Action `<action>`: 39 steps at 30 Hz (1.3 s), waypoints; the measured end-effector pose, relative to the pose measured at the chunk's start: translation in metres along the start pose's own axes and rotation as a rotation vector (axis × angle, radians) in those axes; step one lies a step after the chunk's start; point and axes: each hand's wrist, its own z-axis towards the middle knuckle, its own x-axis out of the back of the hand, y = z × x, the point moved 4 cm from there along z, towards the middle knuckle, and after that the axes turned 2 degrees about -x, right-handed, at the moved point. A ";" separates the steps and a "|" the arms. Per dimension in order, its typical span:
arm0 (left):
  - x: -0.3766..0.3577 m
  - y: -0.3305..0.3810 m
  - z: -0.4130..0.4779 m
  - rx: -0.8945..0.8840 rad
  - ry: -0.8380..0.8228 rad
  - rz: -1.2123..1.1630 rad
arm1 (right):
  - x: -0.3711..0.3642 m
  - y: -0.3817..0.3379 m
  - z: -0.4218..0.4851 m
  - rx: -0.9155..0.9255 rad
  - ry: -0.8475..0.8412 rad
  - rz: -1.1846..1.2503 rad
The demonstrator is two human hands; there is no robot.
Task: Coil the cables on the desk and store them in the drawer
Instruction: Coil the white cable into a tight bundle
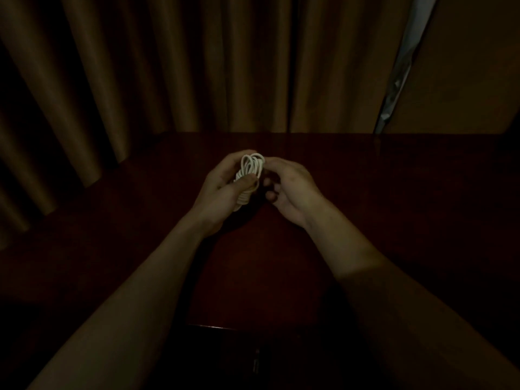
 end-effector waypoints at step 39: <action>0.003 -0.006 0.005 0.082 0.001 -0.057 | 0.000 0.005 0.007 0.011 0.078 -0.162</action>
